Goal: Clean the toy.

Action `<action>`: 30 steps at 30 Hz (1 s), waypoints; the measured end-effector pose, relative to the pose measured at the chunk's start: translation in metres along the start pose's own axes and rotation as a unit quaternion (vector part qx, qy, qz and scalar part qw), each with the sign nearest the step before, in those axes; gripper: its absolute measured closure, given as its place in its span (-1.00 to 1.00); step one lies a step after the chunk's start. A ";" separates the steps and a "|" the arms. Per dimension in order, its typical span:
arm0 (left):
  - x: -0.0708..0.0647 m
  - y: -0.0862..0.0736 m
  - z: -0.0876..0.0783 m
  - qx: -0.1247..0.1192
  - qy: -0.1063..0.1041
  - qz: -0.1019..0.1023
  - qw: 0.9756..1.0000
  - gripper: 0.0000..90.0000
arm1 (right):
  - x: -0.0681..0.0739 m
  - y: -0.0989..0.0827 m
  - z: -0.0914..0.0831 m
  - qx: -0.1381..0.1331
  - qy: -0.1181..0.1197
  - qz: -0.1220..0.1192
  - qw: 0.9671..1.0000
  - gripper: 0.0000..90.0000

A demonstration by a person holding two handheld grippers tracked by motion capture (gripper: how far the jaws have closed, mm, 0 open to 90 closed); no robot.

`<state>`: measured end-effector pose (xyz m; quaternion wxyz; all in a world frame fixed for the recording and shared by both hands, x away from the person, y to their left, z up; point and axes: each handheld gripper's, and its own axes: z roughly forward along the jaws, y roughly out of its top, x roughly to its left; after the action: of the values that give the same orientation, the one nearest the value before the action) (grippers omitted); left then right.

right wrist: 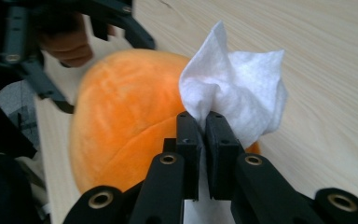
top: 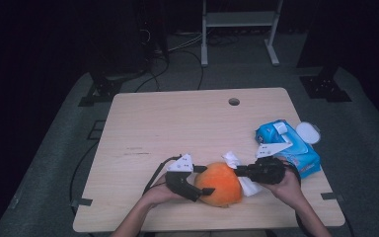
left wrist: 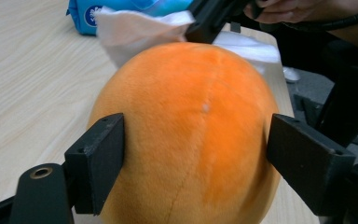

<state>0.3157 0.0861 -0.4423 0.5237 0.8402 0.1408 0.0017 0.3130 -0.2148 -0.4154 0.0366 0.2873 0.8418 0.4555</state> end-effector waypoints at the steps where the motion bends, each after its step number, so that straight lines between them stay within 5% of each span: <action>1: 0.000 0.000 0.000 0.000 0.000 0.000 1.000 -0.58 | 0.005 0.003 0.000 -0.003 0.004 -0.007 1.000 0.87; 7: 0.005 -0.001 0.000 0.000 0.006 -0.019 1.000 -0.74 | 0.023 0.013 -0.001 -0.024 0.061 -0.022 0.998 0.87; 13: 0.009 -0.004 0.006 -0.001 0.000 -0.046 0.999 -0.80 | 0.024 0.013 0.002 -0.032 0.118 -0.013 0.992 0.87; 19: 0.000 0.003 0.006 -0.010 0.025 -0.012 1.000 -0.27 | 0.015 0.010 0.001 -0.023 0.089 -0.005 0.996 0.86; 22: -0.005 0.004 0.008 -0.002 0.025 0.005 1.000 -0.28 | 0.009 0.007 -0.003 -0.013 0.065 -0.005 0.998 0.83; 30: 0.001 -0.001 0.007 -0.004 0.019 -0.015 1.000 -0.41 | 0.017 0.010 -0.009 -0.006 0.059 -0.037 0.998 0.69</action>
<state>0.3176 0.0803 -0.4463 0.5240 0.8359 0.1633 0.0100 0.3007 -0.2087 -0.3995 0.0053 0.2281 0.8499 0.4749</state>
